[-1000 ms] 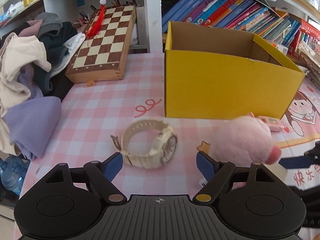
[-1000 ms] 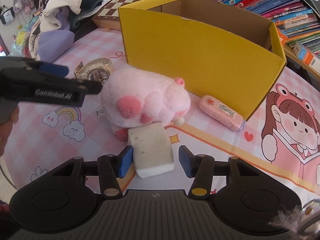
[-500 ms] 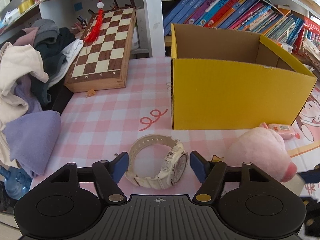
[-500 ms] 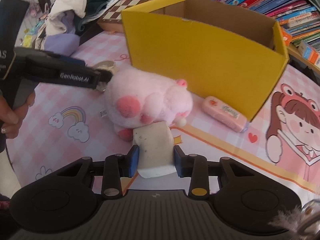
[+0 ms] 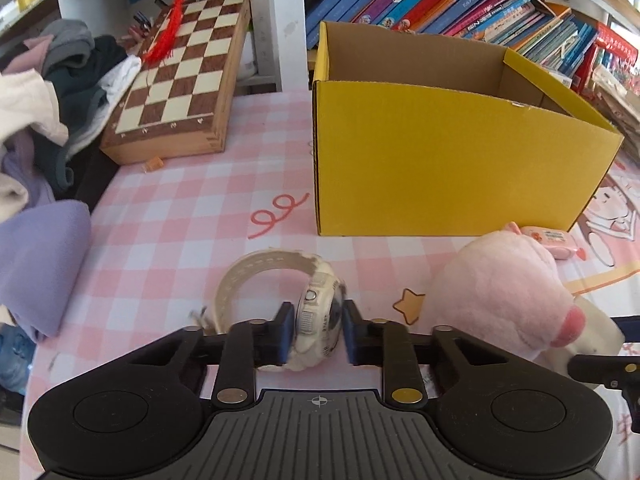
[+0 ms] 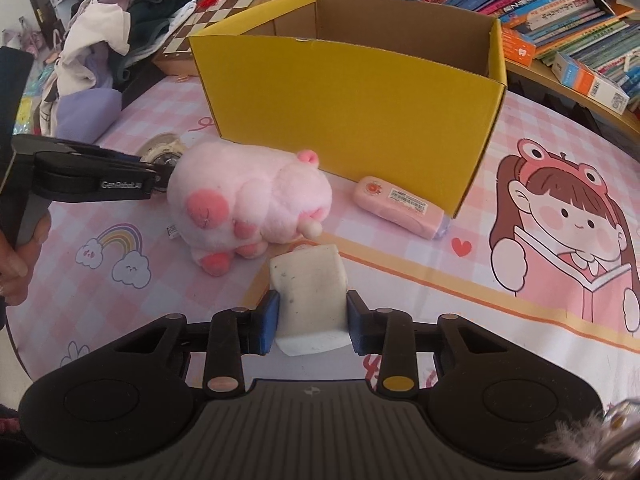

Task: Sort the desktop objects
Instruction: 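Close the left tool on the wristwatch while the right tool grasps the soap bar, then lift the wristwatch with the left tool while the right tool lifts the soap bar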

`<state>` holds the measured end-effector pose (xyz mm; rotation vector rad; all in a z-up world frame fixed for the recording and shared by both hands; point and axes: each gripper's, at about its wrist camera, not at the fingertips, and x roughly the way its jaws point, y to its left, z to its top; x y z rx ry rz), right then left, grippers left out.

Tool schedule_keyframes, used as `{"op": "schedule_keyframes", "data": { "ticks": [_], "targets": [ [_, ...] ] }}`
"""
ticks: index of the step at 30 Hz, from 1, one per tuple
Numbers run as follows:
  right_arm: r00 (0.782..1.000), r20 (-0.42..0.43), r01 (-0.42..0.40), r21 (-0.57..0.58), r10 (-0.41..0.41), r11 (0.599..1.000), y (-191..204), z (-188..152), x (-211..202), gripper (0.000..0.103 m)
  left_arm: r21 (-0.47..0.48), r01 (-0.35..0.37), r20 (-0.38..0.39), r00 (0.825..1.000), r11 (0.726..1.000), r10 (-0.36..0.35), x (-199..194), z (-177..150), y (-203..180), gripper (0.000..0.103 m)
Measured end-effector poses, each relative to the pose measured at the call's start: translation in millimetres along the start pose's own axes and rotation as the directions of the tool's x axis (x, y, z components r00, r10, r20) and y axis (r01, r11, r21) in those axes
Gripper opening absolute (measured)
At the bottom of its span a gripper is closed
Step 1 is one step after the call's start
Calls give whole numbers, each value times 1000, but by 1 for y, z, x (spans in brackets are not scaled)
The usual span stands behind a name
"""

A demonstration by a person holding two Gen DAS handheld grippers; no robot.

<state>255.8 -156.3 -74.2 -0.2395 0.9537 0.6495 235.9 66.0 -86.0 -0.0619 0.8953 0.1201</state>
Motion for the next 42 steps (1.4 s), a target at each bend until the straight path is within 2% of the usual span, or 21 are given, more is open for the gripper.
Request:
{"op": "schedule_keyframes", "data": {
  "ticks": [10, 18, 33, 42],
  "targets": [
    [1000, 8, 18, 14, -18, 1000, 7, -12, -13, 33, -77, 49, -12, 999, 996, -50, -17, -16, 10, 16],
    [999, 11, 31, 30, -31, 999, 16, -24, -25, 32, -108, 85, 24, 996, 990, -83, -47, -27, 14, 16],
    [997, 31, 61, 95, -64, 994, 26, -49, -54, 32, -59, 171, 80, 983, 984, -166, -92, -38, -2, 16],
    [993, 76, 74, 161, -87, 984, 16, -50, -80, 32, -11, 229, 127, 966, 973, -226, -114, -33, -15, 16]
  ]
}}
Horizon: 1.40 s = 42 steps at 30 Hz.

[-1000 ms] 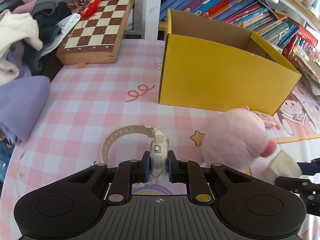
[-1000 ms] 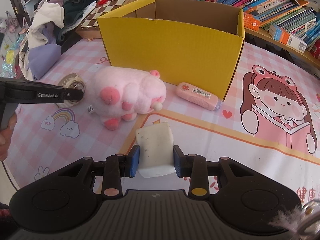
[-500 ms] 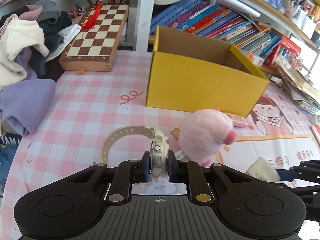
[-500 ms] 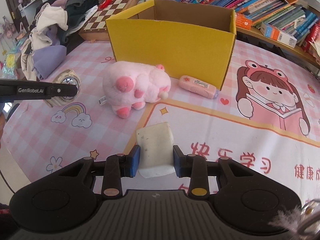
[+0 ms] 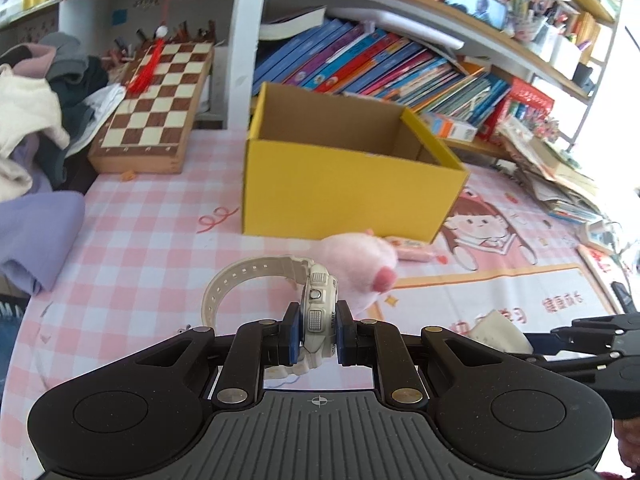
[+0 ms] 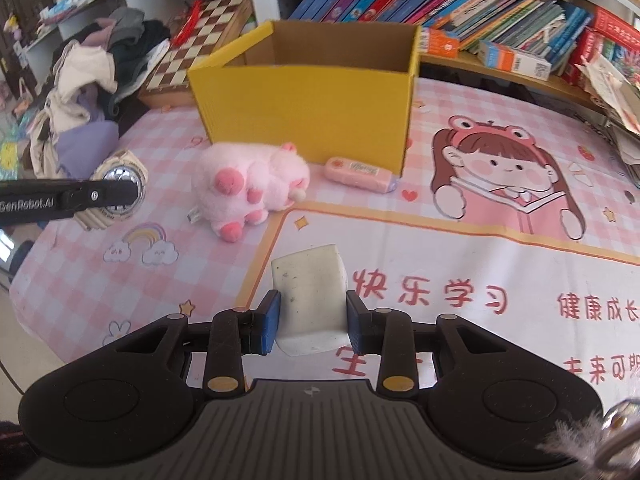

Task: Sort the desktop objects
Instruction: 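Lift the wristwatch with the left tool while the right tool lifts the soap bar, then carry the wristwatch and soap bar toward the yellow box with both tools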

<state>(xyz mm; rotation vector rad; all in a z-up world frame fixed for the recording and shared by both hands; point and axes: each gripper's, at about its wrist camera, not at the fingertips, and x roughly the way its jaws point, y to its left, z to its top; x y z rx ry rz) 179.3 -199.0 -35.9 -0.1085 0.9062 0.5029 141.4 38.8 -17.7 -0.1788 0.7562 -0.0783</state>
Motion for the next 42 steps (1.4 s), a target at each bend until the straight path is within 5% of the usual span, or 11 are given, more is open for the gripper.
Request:
{"op": "schedule_keyframes", "data": {
  "ticks": [21, 42],
  "targets": [
    [996, 83, -3, -94, 11, 996, 0, 45, -26, 32, 114, 62, 107, 992, 992, -74, -14, 39, -25, 16],
    [973, 217, -25, -222, 74, 975, -19, 172, -9, 32, 191, 4, 213, 976, 982, -45, 27, 125, -47, 16]
  ]
}}
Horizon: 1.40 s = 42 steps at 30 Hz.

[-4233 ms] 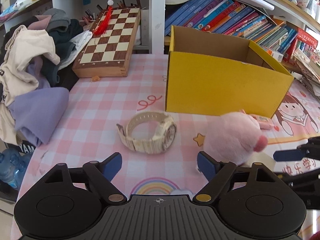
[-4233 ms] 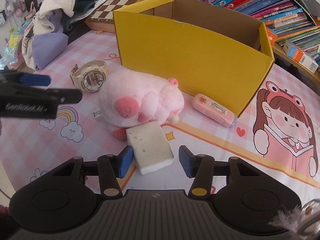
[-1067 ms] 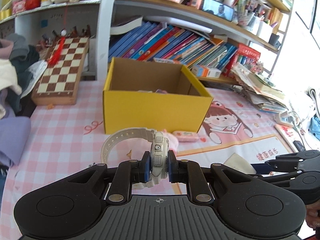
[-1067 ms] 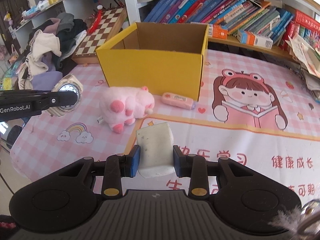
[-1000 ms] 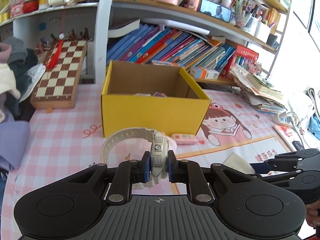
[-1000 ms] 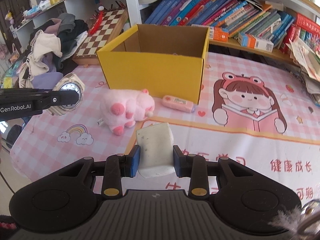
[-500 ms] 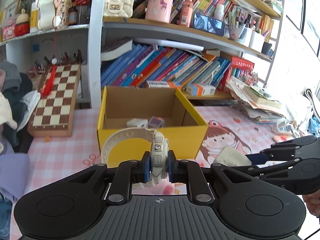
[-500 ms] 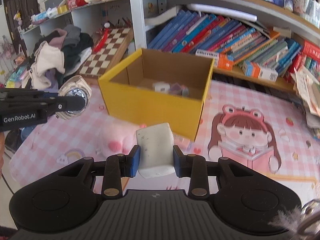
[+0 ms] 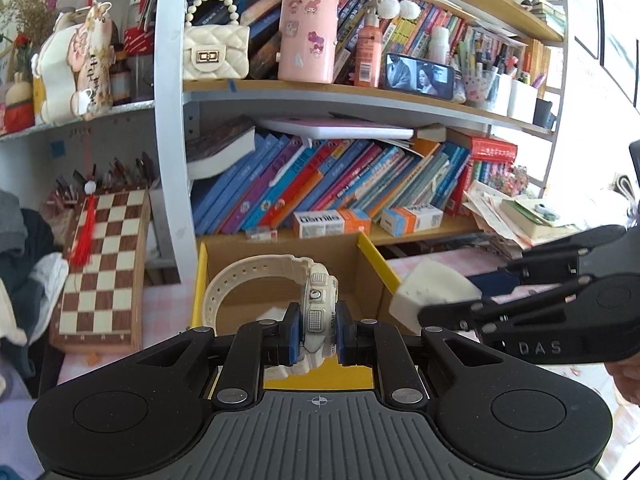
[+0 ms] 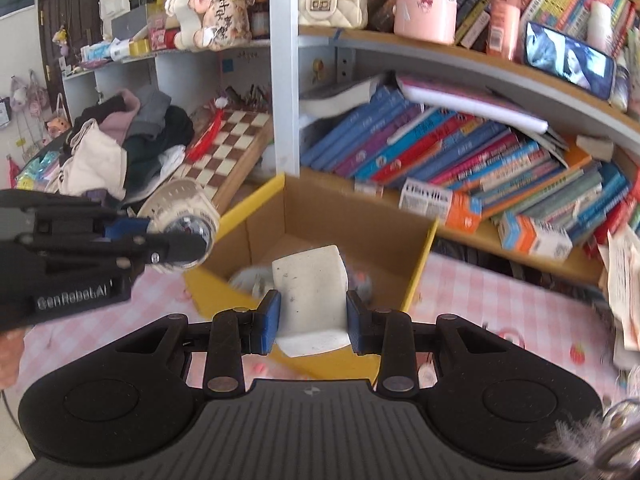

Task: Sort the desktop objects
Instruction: 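Carry the wristwatch and soap bar toward the yellow box with both tools, then open the left tool to drop the watch while the right tool releases the soap into the box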

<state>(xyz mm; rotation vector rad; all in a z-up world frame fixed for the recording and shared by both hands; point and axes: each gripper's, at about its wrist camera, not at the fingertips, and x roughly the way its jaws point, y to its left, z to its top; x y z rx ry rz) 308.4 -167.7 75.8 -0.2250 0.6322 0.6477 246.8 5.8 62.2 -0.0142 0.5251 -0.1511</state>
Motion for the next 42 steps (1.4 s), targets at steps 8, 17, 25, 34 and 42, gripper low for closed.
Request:
{"op": "schedule_keyframes", "data": {
  "ticks": [8, 17, 25, 34, 42],
  "targets": [
    [999, -20, -31, -63, 30, 997, -16, 24, 42, 32, 14, -45, -37, 998, 999, 45, 36, 13, 3, 16],
    [995, -86, -66, -143, 54, 988, -15, 26, 88, 32, 12, -72, -99, 992, 997, 73, 73, 10, 10, 16],
    [980, -188, -106, -208, 66, 972, -15, 22, 138, 32, 70, -80, -174, 981, 994, 91, 111, 2, 18, 16],
    [954, -289, -165, -288, 78, 943, -13, 12, 178, 32, 92, -65, -262, 961, 994, 87, 143, -10, 27, 16],
    [926, -364, -196, -238, 99, 951, -31, 3, 203, 32, 66, -44, -327, 943, 997, 63, 163, -25, 30, 16]
  ]
}}
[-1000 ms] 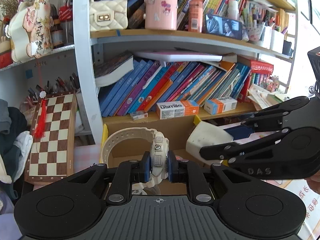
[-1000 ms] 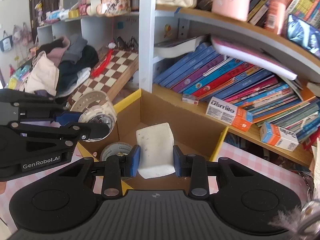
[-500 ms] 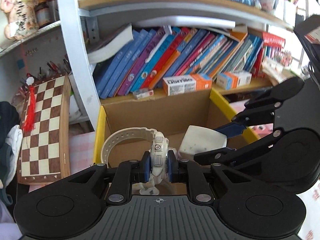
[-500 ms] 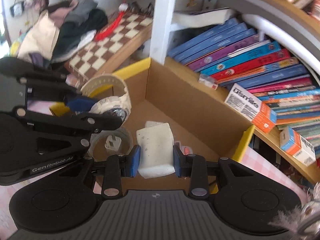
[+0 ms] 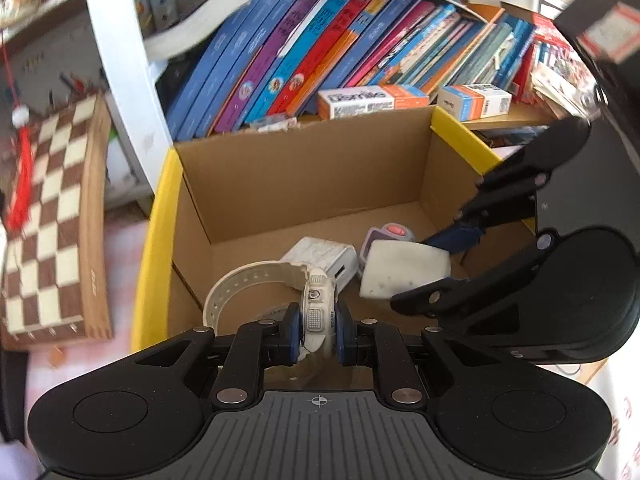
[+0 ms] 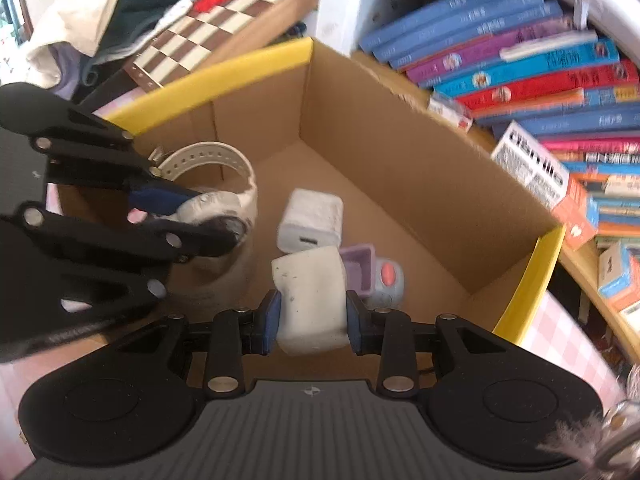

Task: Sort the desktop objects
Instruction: 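Open the left tool to drop the watch while the right tool releases the soap into the box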

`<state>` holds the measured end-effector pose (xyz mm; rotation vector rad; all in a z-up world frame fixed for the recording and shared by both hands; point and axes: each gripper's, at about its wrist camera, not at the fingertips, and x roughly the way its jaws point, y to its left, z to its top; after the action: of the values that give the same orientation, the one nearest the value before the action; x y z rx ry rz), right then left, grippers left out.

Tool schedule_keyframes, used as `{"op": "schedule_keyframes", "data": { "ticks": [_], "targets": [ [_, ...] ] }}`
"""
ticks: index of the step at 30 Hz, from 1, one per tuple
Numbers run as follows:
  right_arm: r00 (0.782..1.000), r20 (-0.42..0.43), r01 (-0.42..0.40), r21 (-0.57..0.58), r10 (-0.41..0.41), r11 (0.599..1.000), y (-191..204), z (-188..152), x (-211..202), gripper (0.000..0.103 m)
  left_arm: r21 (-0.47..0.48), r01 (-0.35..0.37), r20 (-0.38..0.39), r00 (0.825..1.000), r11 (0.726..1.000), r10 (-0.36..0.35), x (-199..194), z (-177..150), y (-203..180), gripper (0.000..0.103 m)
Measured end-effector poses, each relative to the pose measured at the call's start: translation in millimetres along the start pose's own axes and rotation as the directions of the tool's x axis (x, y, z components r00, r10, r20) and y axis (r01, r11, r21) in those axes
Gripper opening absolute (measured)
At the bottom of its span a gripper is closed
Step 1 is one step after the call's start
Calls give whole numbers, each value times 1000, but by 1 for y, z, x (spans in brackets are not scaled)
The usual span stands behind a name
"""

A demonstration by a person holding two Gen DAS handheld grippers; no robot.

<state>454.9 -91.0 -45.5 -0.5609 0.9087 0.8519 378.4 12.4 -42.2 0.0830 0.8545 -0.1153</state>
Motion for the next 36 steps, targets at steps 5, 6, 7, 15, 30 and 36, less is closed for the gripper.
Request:
{"op": "schedule_keyframes", "data": {
  "ticks": [5, 6, 7, 15, 30, 36],
  "targets": [
    [1000, -10, -15, -12, 15, 1000, -2, 2, 4, 32, -12, -3, -20, 1000, 1000, 3, 9, 2, 1, 16],
    [1000, -16, -18, -13, 18, 1000, -2, 3, 4, 32, -13, -3, -23, 1000, 1000, 2, 10, 3, 1, 16],
    [1000, -22, -22, -14, 21, 1000, -2, 4, 5, 32, -13, -3, -27, 1000, 1000, 2, 12, 3, 1, 16],
    [999, -39, -6, -4, 6, 1000, -2, 6, 6, 39, 1, -11, -34, 999, 1000, 11, 13, 6, -2, 21],
    [995, 37, 90, 26, -91, 996, -1, 6, -23, 71, -27, -60, 81, 995, 998, 61, -39, 6, 8, 67],
    [992, 89, 86, 55, -90, 995, 3, 0, -54, 77, -47, -34, 132, 990, 998, 40, -64, 5, 7, 71]
  ]
}}
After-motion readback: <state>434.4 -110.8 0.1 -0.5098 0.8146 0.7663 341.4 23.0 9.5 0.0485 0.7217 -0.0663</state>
